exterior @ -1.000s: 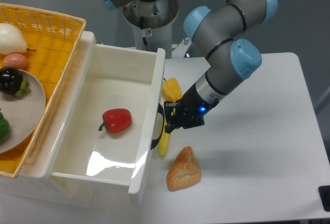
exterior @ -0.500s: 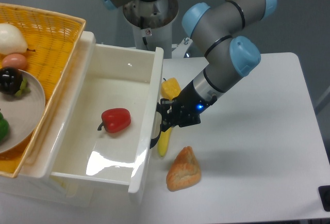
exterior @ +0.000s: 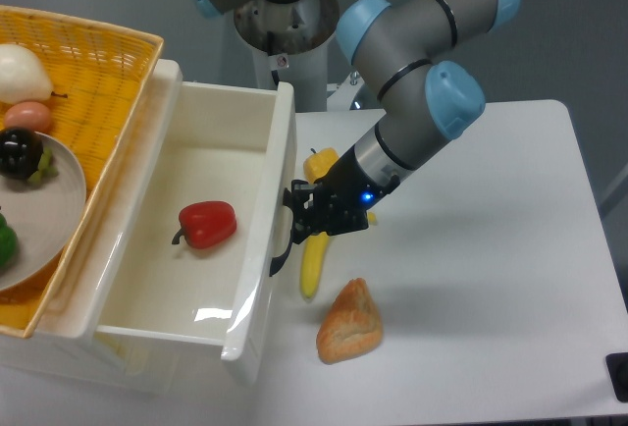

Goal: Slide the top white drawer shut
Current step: 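Push the drawer front with the gripper into the cabinet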

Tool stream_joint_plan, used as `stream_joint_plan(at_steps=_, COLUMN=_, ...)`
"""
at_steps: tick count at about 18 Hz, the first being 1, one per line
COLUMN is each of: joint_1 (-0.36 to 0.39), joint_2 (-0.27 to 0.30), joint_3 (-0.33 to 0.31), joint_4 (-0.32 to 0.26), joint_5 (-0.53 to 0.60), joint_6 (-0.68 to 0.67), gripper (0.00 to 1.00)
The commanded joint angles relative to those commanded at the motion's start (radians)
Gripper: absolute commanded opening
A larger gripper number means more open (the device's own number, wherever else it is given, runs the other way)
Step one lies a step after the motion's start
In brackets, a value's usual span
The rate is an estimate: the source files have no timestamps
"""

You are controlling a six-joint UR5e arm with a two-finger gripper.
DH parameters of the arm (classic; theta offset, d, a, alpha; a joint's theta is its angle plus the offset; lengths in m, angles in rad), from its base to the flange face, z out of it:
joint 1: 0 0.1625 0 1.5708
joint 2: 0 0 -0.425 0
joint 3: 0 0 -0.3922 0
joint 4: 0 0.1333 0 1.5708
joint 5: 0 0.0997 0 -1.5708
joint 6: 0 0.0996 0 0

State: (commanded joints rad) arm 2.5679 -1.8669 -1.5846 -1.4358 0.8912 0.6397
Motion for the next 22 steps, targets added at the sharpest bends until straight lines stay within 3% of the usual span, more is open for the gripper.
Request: stream_joint_plan(at_steps=22, joint_1=-0.089, joint_2=-0.003, joint_3=-0.002, joint_4=0.005, joint_5=-0.002, joint_6=-0.072, gripper=0.04)
